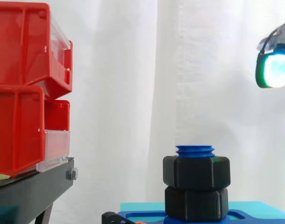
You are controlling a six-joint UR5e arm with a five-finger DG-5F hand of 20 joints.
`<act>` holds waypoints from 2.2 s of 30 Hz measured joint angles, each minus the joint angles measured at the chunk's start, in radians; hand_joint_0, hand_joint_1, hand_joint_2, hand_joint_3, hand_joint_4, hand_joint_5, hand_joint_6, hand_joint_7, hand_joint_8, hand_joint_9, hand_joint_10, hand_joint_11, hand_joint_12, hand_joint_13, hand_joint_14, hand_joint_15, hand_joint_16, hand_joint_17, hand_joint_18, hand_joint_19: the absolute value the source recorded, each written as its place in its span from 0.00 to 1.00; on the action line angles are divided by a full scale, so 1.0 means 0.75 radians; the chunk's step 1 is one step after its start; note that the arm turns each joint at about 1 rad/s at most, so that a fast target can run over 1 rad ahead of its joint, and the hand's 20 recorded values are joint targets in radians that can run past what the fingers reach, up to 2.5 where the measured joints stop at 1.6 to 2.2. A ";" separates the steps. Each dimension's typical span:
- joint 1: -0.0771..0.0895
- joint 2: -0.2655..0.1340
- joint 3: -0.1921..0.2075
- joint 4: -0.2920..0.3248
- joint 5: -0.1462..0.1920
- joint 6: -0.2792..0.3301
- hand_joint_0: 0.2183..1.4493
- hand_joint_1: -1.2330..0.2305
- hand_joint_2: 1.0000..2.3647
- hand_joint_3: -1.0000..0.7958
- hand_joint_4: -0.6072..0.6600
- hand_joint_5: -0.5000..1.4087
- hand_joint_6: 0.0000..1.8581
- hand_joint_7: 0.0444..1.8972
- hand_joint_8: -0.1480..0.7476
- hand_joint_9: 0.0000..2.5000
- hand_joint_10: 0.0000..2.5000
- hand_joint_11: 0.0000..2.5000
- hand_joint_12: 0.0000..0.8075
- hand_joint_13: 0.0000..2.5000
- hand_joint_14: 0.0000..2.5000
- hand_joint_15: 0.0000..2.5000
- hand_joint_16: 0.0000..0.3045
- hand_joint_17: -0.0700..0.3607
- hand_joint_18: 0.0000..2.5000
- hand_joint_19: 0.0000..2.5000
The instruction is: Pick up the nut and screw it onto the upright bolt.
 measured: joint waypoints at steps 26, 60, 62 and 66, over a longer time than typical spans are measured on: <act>0.014 -0.014 -0.013 -0.050 0.026 0.816 0.24 0.65 0.00 0.28 0.63 0.14 0.27 0.36 0.44 0.15 0.00 0.00 0.45 0.10 0.00 0.00 0.14 0.39 0.01 0.00; 0.027 -0.014 -0.012 -0.033 0.020 0.877 0.23 0.73 0.00 0.28 0.56 0.10 0.27 0.25 0.47 0.23 0.00 0.00 0.42 0.12 0.00 0.00 0.14 0.38 0.03 0.00; 0.027 -0.014 -0.012 -0.033 0.020 0.877 0.23 0.72 0.00 0.28 0.53 0.10 0.27 0.26 0.44 0.13 0.00 0.00 0.43 0.09 0.00 0.00 0.15 0.39 0.02 0.00; 0.027 -0.014 -0.012 -0.032 0.020 0.877 0.23 0.72 0.00 0.28 0.53 0.10 0.27 0.25 0.43 0.12 0.00 0.00 0.43 0.08 0.00 0.00 0.15 0.40 0.00 0.00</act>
